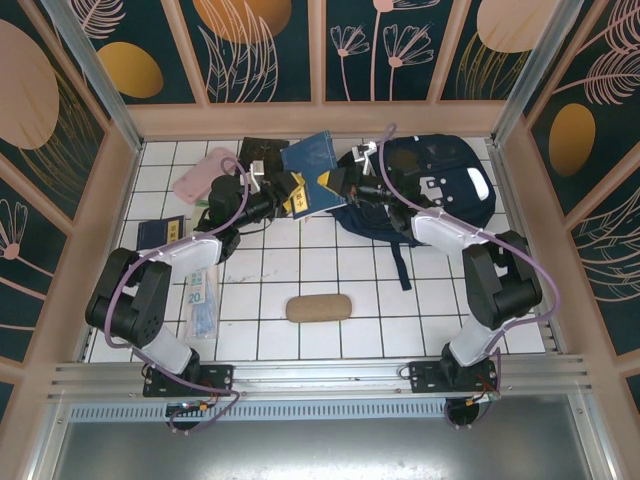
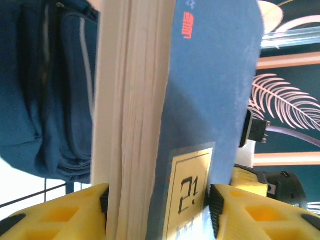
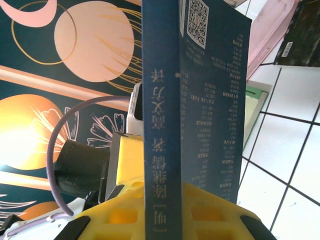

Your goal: Pack the student bag

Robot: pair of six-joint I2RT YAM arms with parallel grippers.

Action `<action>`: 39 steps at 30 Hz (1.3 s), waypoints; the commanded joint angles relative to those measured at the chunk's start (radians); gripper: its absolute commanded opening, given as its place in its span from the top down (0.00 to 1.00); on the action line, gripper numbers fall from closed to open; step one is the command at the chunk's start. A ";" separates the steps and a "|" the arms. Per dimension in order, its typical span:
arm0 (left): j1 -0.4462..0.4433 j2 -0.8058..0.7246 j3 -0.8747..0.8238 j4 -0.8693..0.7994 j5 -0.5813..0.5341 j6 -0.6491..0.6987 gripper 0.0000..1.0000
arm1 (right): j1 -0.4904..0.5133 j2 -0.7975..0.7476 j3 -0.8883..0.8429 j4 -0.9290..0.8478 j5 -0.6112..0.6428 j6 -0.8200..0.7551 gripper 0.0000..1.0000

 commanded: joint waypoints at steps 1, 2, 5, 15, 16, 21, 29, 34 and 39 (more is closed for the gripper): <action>0.008 0.004 0.001 0.107 0.032 -0.042 0.46 | 0.001 0.006 -0.021 0.122 -0.053 0.038 1.00; 0.009 0.002 0.004 0.071 0.031 -0.019 0.42 | -0.001 0.003 -0.022 0.123 -0.052 0.036 1.00; 0.012 -0.022 0.024 -0.090 -0.004 0.082 0.34 | -0.009 -0.009 -0.012 0.105 -0.043 0.019 1.00; 0.012 -0.022 0.062 -0.260 -0.030 0.181 0.34 | -0.013 0.005 0.015 0.115 -0.057 0.030 1.00; 0.012 -0.020 0.053 -0.209 -0.015 0.153 0.35 | -0.010 0.012 0.015 0.125 -0.060 0.038 1.00; 0.012 -0.008 0.016 0.085 0.044 -0.007 0.48 | 0.006 0.045 0.004 0.163 -0.071 0.063 1.00; 0.019 -0.051 0.002 0.115 0.028 -0.019 1.00 | -0.012 0.039 0.053 -0.090 -0.040 -0.114 0.81; 0.041 -0.112 0.028 -0.140 -0.026 0.145 1.00 | -0.051 0.011 0.146 -0.518 0.174 -0.414 0.60; 0.041 -0.170 0.084 -0.394 -0.113 0.322 1.00 | -0.063 0.055 0.252 -0.814 0.502 -0.621 0.59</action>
